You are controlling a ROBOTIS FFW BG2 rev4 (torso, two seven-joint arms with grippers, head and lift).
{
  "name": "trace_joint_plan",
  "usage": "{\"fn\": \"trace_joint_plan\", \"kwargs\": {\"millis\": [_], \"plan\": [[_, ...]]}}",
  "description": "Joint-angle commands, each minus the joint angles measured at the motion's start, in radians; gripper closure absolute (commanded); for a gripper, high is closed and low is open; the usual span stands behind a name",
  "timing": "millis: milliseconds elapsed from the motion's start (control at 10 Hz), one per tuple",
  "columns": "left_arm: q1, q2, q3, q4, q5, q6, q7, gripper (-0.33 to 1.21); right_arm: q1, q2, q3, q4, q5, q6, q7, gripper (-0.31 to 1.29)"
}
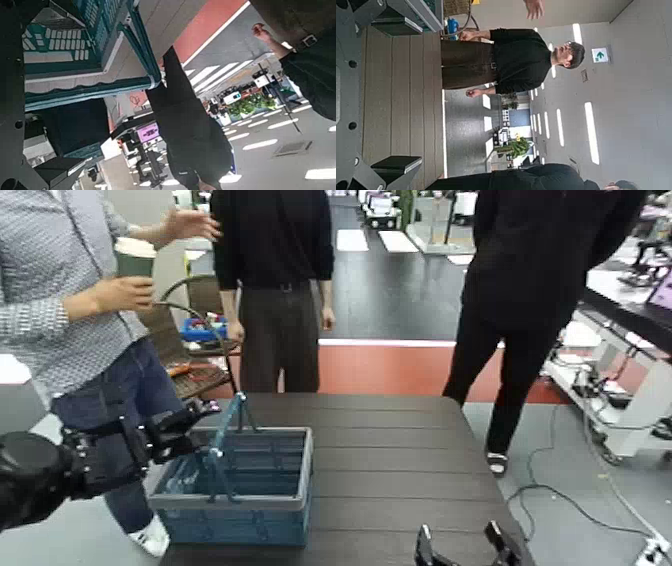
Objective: Grasp the handle of the crate.
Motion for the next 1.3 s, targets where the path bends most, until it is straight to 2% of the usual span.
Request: {"fn": "trace_joint_plan", "kwargs": {"millis": [100, 400, 800, 900, 1000, 1100, 1200, 1300], "plan": [[-0.058, -0.008, -0.070, 0.051, 0.000, 0.018, -0.033, 0.10, -0.008, 0.000, 0.006, 0.008, -0.006, -0.006, 0.001, 0.15], [-0.109, -0.013, -0.145, 0.089, -0.001, 0.041, -0.081, 0.10, -0.013, -0.002, 0.011, 0.013, -0.009, -0.011, 0.003, 0.15], [-0.131, -0.019, -0.185, 0.111, -0.001, 0.035, -0.109, 0.14, -0.019, -0.005, 0.017, 0.020, -0.012, -0.018, 0.003, 0.15], [-0.132, -0.019, -0.188, 0.111, -0.001, 0.033, -0.112, 0.31, -0.019, -0.003, 0.018, 0.020, -0.012, -0.020, 0.003, 0.15], [-0.132, -0.019, -0.192, 0.111, -0.001, 0.030, -0.115, 0.76, -0.019, -0.005, 0.018, 0.020, -0.012, -0.021, 0.003, 0.15], [-0.132, -0.019, -0.192, 0.114, -0.001, 0.027, -0.116, 1.01, -0.019, -0.005, 0.018, 0.020, -0.012, -0.021, 0.003, 0.15], [-0.132, -0.016, -0.195, 0.114, -0.001, 0.026, -0.118, 1.17, -0.019, -0.005, 0.018, 0.020, -0.012, -0.023, 0.003, 0.15], [-0.132, -0.016, -0.195, 0.116, -0.001, 0.026, -0.118, 1.19, -0.019, -0.005, 0.018, 0.020, -0.012, -0.023, 0.003, 0.15]]}}
